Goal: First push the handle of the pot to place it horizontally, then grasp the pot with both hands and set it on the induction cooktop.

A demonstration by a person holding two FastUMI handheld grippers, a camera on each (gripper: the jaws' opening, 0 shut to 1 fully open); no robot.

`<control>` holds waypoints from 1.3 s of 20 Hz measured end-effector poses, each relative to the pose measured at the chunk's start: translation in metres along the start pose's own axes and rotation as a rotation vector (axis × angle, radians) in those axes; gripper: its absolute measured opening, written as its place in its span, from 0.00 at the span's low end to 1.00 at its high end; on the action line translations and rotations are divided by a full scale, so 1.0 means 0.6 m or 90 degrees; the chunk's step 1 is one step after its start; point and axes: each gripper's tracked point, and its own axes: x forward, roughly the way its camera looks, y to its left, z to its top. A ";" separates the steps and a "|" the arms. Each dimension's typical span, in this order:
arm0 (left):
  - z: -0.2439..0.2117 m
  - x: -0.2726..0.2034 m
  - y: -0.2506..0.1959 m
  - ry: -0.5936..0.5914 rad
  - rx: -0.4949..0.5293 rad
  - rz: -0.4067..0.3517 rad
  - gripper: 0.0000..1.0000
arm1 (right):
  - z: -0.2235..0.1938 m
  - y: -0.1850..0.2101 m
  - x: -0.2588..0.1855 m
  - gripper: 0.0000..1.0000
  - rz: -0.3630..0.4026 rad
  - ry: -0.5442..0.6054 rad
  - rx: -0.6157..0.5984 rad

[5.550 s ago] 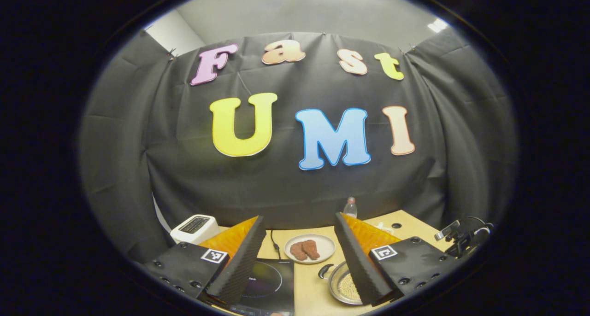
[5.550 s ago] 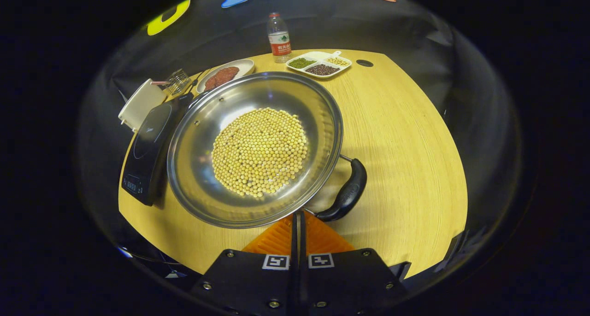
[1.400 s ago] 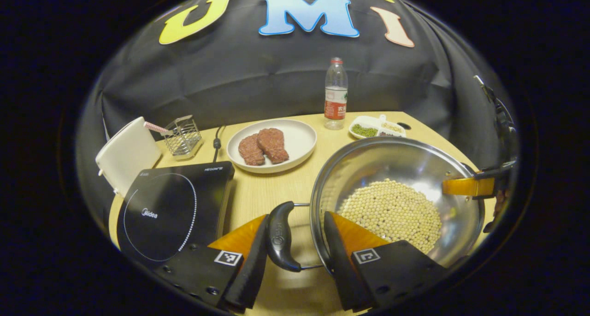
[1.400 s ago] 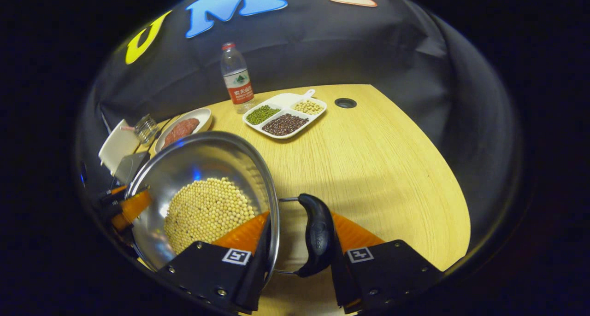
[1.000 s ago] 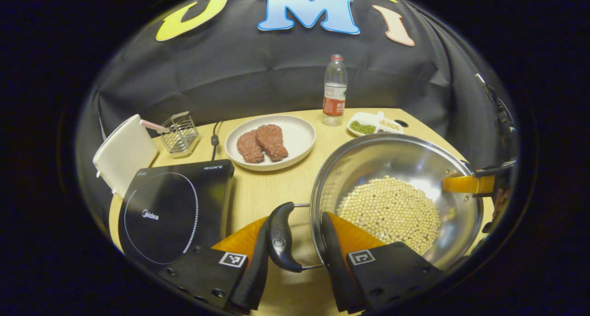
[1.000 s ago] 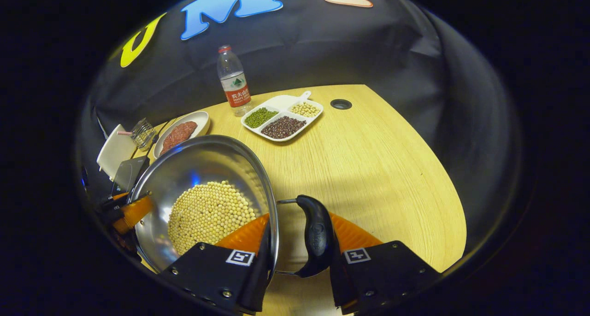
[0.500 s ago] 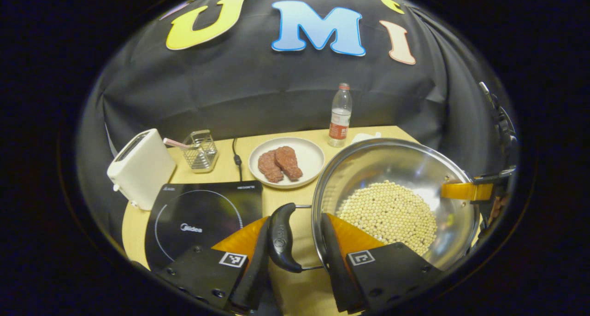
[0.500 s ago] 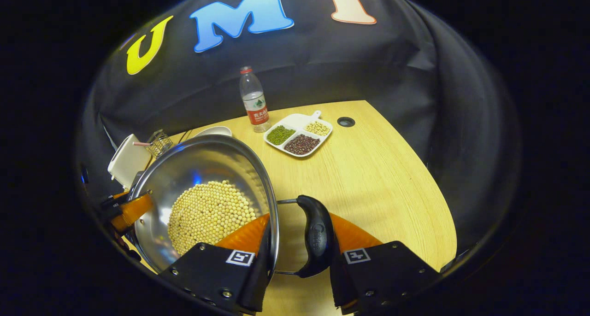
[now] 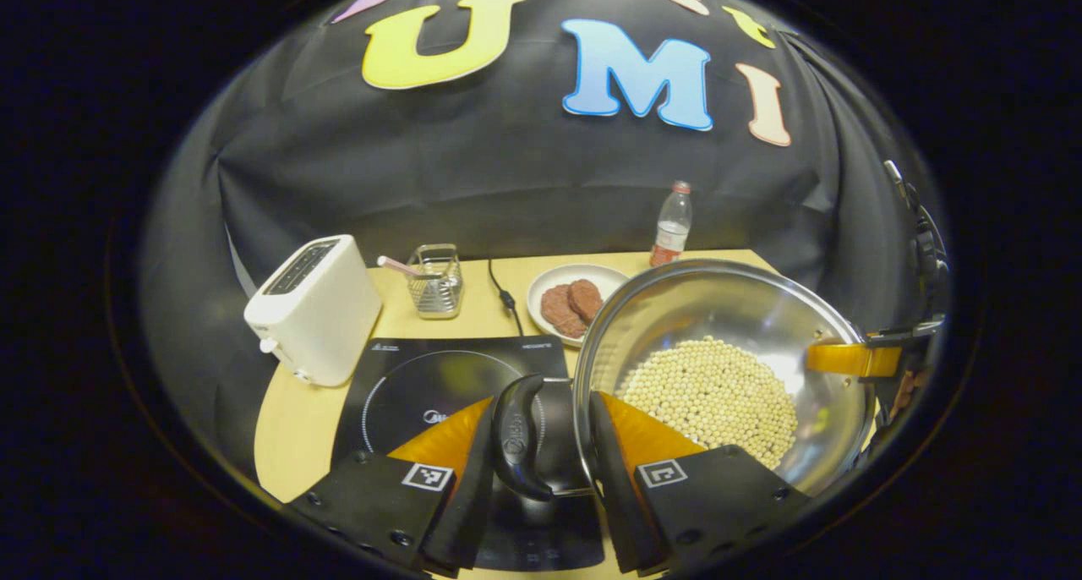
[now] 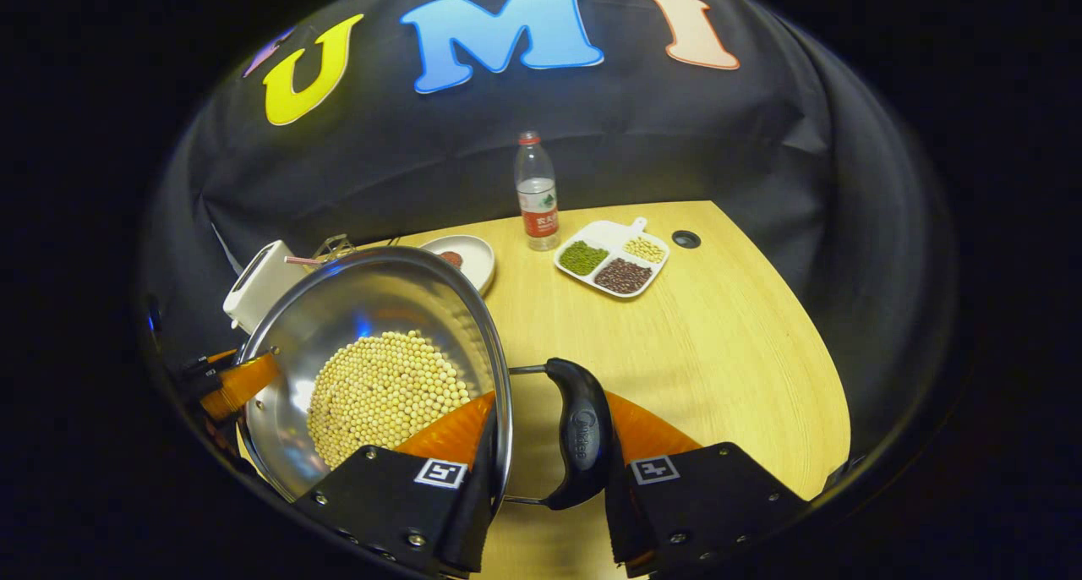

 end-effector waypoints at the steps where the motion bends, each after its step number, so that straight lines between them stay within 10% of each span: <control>1: 0.000 -0.001 0.016 0.000 -0.001 0.002 0.62 | 0.001 0.015 0.002 0.55 0.002 0.001 -0.004; 26: -0.013 0.008 0.316 0.023 -0.037 0.045 0.62 | 0.002 0.284 0.084 0.56 0.040 0.012 -0.036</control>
